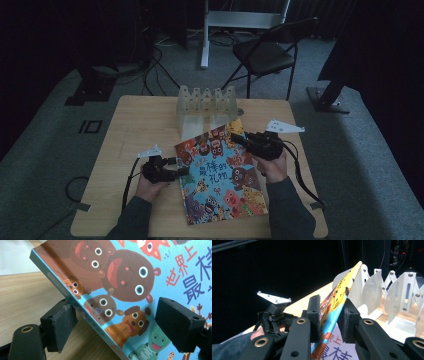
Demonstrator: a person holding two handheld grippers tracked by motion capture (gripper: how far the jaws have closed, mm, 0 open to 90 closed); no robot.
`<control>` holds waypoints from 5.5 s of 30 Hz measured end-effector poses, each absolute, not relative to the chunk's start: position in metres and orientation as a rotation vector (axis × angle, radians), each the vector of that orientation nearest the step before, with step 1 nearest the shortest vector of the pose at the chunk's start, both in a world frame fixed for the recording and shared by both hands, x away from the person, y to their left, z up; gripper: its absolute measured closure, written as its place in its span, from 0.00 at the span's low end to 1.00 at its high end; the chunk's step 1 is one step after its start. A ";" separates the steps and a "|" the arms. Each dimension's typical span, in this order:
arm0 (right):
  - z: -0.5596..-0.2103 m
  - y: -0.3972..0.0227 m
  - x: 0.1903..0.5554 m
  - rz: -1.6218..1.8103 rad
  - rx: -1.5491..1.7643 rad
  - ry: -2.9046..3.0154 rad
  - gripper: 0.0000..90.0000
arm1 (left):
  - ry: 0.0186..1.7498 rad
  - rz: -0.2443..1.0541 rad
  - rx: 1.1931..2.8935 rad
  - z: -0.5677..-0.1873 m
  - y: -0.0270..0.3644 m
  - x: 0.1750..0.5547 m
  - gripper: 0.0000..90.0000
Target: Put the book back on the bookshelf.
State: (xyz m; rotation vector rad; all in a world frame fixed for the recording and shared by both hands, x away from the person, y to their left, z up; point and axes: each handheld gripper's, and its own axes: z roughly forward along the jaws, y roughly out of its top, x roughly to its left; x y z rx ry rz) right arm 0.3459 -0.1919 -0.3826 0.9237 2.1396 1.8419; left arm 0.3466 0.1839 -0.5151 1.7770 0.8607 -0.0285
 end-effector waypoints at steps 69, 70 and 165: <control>-0.398 -0.186 0.339 1.264 0.920 1.940 0.19 | 0.693 0.386 1.643 -0.414 0.197 0.308 0.82; -0.399 -0.186 0.339 1.272 0.926 1.933 0.19 | 0.677 0.384 1.645 -0.413 0.197 0.307 0.82; -0.411 -0.240 0.351 1.527 1.147 1.754 0.53 | 0.502 0.505 1.686 -0.420 0.204 0.280 0.87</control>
